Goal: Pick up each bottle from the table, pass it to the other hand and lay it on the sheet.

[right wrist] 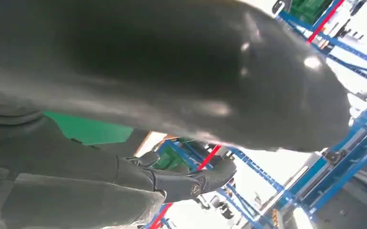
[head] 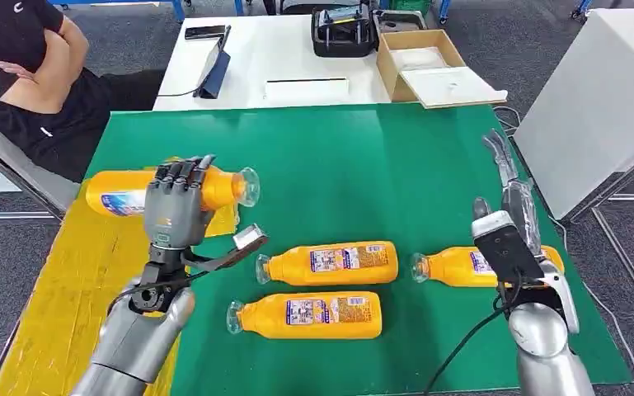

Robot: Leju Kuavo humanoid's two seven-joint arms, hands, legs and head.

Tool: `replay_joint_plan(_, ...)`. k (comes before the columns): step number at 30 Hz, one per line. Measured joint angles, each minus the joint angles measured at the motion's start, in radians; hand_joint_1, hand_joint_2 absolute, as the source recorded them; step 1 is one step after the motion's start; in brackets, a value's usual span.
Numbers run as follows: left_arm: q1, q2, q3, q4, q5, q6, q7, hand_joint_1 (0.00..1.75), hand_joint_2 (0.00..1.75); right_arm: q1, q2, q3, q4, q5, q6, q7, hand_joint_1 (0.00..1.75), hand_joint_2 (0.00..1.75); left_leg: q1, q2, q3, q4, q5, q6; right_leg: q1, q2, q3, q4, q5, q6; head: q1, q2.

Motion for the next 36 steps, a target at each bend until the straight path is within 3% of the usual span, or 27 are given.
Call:
replay_joint_plan(7,-0.062,0.029,-0.106,0.187,0.021,0.002,0.084,1.75,1.75,-0.031,-0.018,0.021,0.026,-0.032,0.017,0.0,0.0,0.0,0.0,0.0,0.0,0.0,0.001,0.0,0.0,-0.001,0.0,0.0,0.0,0.0,0.0,0.0)
replay_joint_plan(21,-0.138,0.069,-0.191,0.559,0.042,0.003,0.209,1.75,1.75,-0.062,-0.053,0.084,0.058,-0.07,0.008,-0.006,0.0,0.0,0.0,0.0,-0.001,0.0,0.0,0.0,0.0,0.0,-0.001,0.0,0.0,0.0,0.0,0.0)
replay_joint_plan(22,-0.139,0.073,-0.194,0.58,0.038,0.003,0.214,1.57,1.75,-0.062,-0.053,0.086,0.058,-0.066,0.008,-0.006,0.0,0.0,0.0,0.0,-0.001,0.0,0.0,0.0,0.0,0.0,-0.001,0.0,0.0,0.0,0.0,0.0)
replay_joint_plan(23,-0.144,0.079,-0.195,0.604,0.036,0.003,0.221,0.77,1.75,-0.062,-0.053,0.087,0.058,-0.062,0.008,-0.008,0.0,0.0,0.0,0.0,-0.001,0.0,0.0,0.0,0.0,0.0,-0.001,0.0,0.0,0.0,0.0,0.0)
replay_joint_plan(24,-0.149,0.084,-0.195,0.633,0.035,0.003,0.225,0.09,1.75,-0.062,-0.053,0.091,0.058,-0.06,0.01,-0.009,0.0,0.0,0.0,0.0,-0.001,0.0,0.001,0.0,0.0,0.0,-0.001,0.0,0.0,0.0,0.0,0.0)
replay_joint_plan(25,-0.153,0.092,-0.195,0.654,0.035,0.003,0.23,0.0,0.0,-0.062,-0.052,0.094,0.058,-0.058,0.011,-0.011,0.0,0.0,0.0,0.0,-0.001,0.0,0.001,0.0,0.0,0.0,-0.001,0.0,0.0,0.0,0.0,0.0)
replay_joint_plan(36,-0.217,0.146,-0.158,0.78,0.081,-0.07,0.226,0.0,0.0,-0.064,-0.048,0.12,0.058,-0.051,0.028,-0.011,0.0,0.0,0.0,0.0,0.005,-0.001,0.0,0.0,0.0,0.0,0.005,0.0,0.0,0.0,0.0,0.0)
